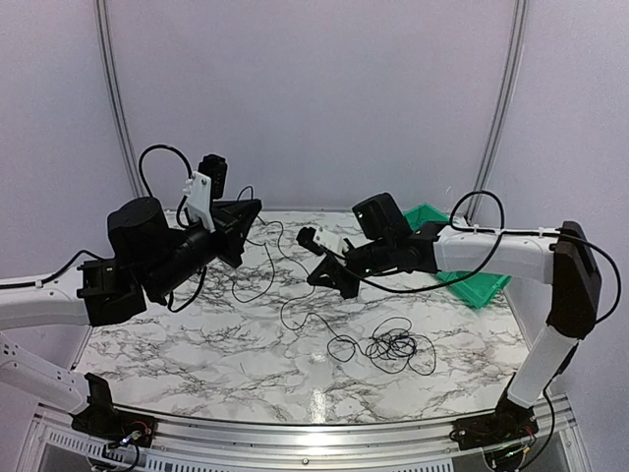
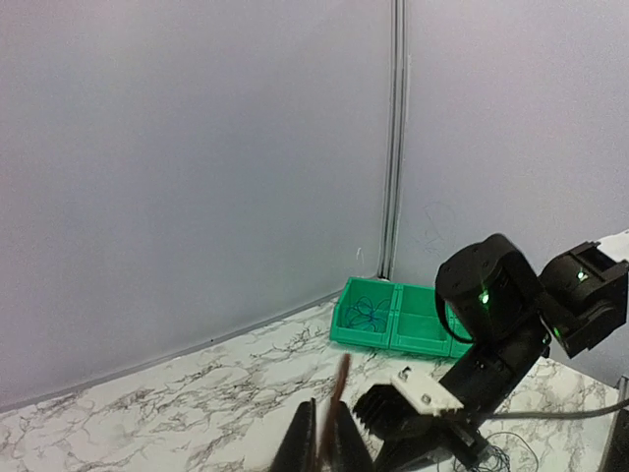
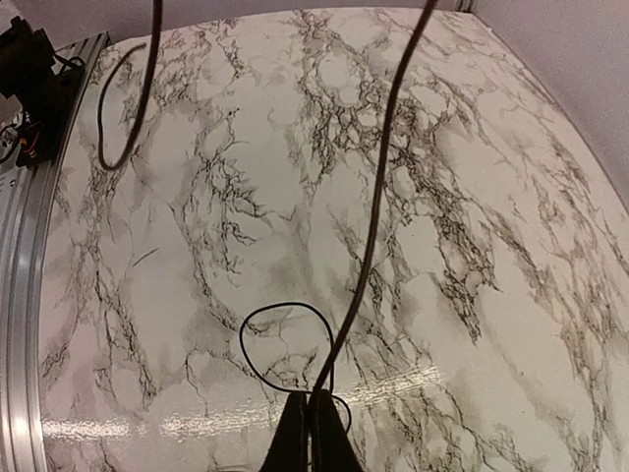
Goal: Untangle the cables
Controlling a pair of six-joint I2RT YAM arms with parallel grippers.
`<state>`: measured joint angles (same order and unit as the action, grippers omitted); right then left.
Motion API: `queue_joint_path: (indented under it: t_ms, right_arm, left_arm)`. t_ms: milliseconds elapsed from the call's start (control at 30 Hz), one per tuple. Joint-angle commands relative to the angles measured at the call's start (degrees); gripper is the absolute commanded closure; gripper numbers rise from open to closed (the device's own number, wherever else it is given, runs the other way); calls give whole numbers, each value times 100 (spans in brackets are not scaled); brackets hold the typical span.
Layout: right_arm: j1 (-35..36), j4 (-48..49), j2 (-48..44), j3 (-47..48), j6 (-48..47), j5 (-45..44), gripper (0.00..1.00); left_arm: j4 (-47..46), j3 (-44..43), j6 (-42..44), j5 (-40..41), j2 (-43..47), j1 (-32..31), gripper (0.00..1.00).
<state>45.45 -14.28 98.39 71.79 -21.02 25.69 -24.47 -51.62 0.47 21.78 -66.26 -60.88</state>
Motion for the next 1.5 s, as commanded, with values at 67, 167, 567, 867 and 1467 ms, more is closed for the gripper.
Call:
queue_joint_path:
  t_ms: [67, 167, 567, 867, 1467]
  right_arm:
    - [-580, -98, -933, 806, -6, -130, 100]
    - [-940, -193, -1082, 1195, -17, -145, 100]
    - [-2274, -394, -1223, 2486, -130, -331, 100]
    - [-3360, -184, -1366, 2729, 20, -564, 100]
    - [-5503, 86, -1100, 3049, 730, 1, 100]
  left_arm:
    - [-198, 426, -173, 392, 57, 24, 74]
    - [-197, 547, -286, 548, -12, 24, 52]
    - [-183, 1202, -910, 19, 294, 15, 29]
    - [-196, 1692, -1380, 101, 694, 15, 30]
    - [-198, 1897, -1476, 192, 782, 15, 33]
